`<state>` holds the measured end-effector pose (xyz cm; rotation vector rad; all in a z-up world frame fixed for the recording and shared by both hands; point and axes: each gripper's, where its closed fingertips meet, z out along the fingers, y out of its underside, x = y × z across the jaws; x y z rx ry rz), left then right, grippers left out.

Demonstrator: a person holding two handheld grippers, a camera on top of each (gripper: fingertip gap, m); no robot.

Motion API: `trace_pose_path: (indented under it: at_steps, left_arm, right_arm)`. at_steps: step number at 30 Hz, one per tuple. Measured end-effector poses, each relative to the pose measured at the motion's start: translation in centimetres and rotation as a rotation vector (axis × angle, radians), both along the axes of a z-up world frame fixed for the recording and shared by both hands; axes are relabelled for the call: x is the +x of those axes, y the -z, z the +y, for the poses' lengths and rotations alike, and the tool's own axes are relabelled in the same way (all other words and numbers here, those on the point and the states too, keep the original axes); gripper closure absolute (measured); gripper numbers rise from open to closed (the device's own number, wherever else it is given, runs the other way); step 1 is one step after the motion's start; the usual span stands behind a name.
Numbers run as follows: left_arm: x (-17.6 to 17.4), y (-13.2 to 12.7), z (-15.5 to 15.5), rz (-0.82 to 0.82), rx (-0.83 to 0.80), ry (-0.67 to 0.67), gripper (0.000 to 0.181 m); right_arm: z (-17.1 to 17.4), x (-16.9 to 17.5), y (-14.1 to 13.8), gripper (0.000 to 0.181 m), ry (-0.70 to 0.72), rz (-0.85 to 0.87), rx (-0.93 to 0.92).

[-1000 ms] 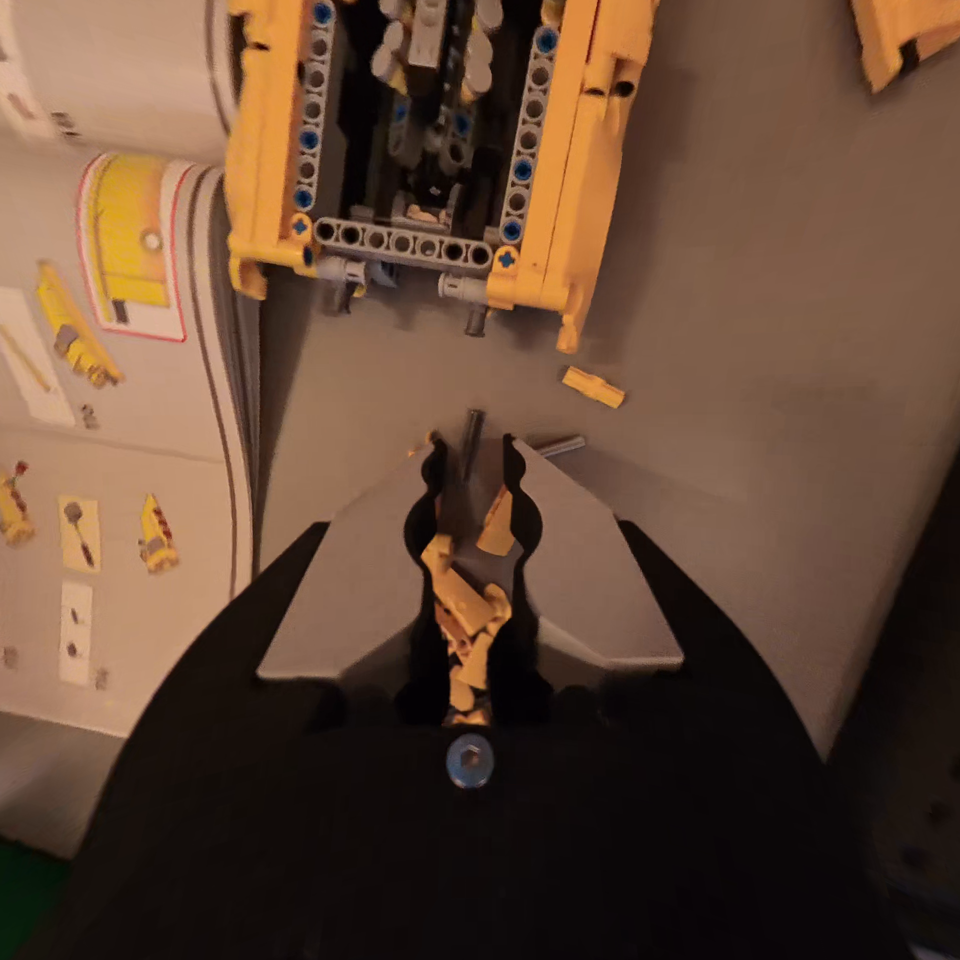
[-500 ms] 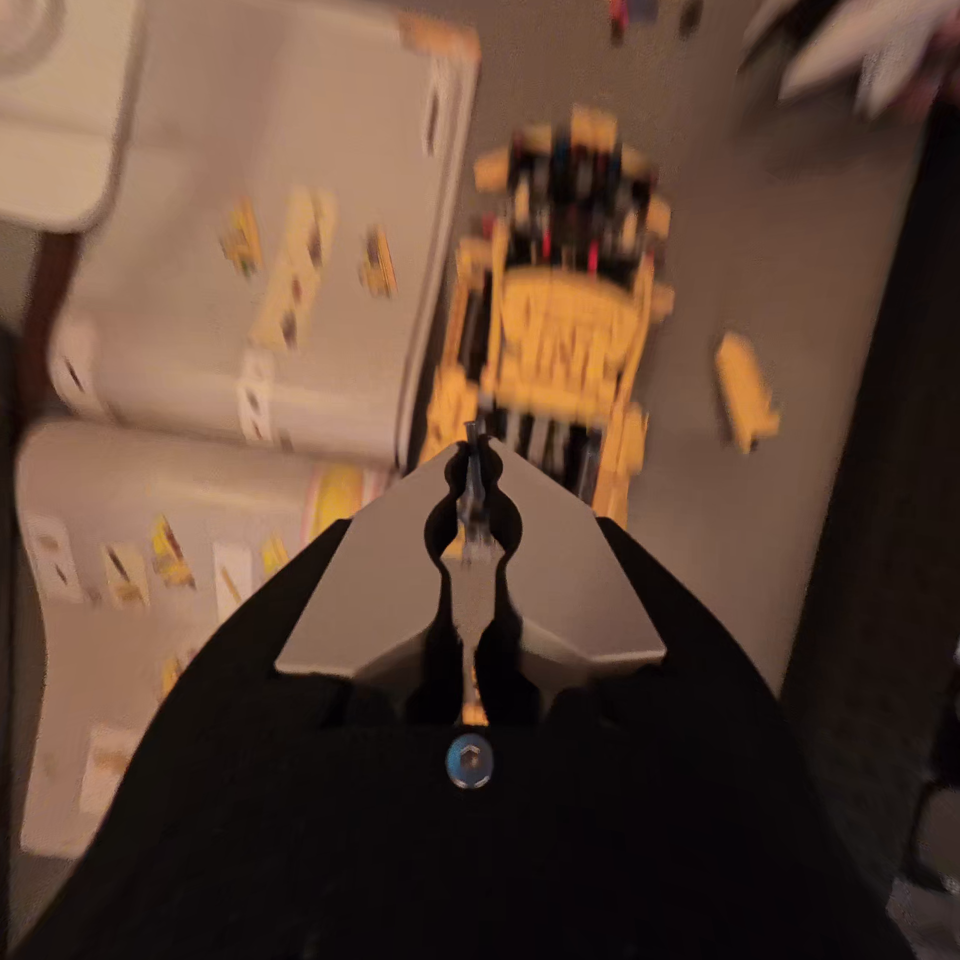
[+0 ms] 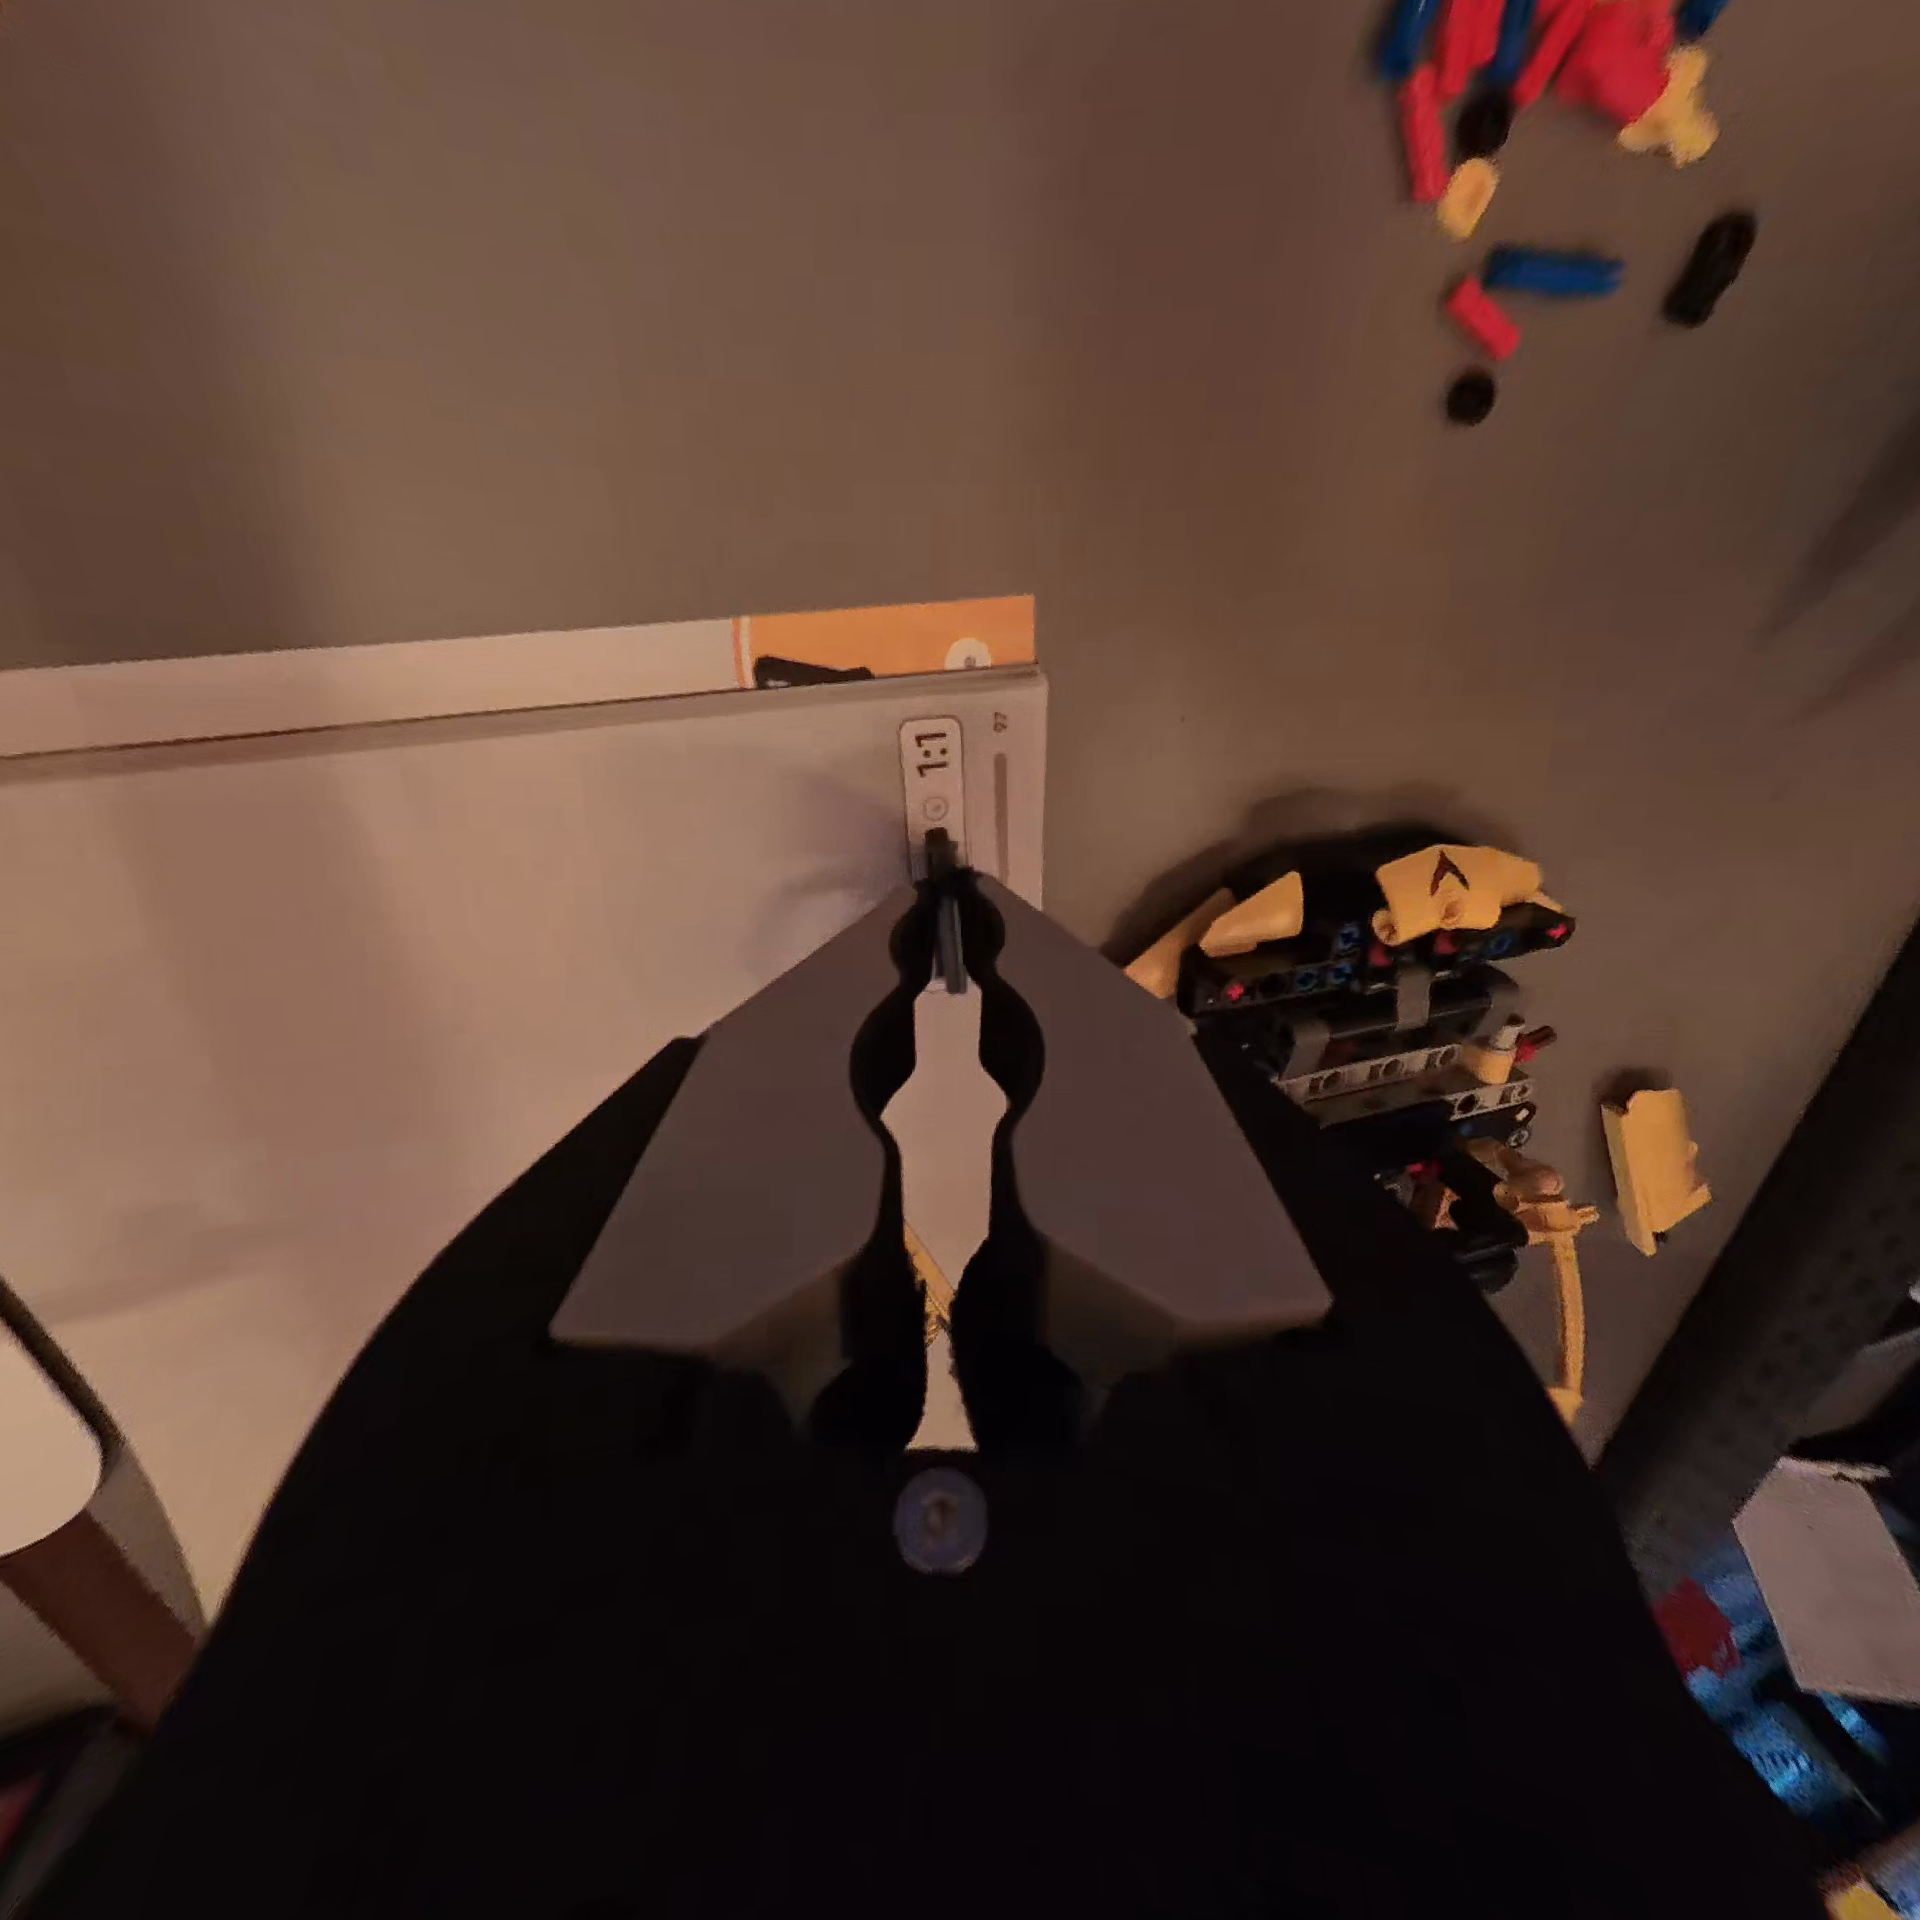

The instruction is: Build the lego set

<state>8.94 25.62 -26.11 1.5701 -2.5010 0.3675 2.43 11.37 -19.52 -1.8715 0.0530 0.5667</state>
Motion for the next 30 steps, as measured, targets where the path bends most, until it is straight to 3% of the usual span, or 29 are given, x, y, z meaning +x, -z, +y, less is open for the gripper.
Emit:
trace_pose_path:
  at_steps: [30]
  left_arm:
    - [0.04, 0.21, -0.18, 0.023, 0.084, 0.067, 0.177]
  right_arm:
    - [0.07, -0.55, 0.18, 0.158, -0.031, 0.031, -0.012]
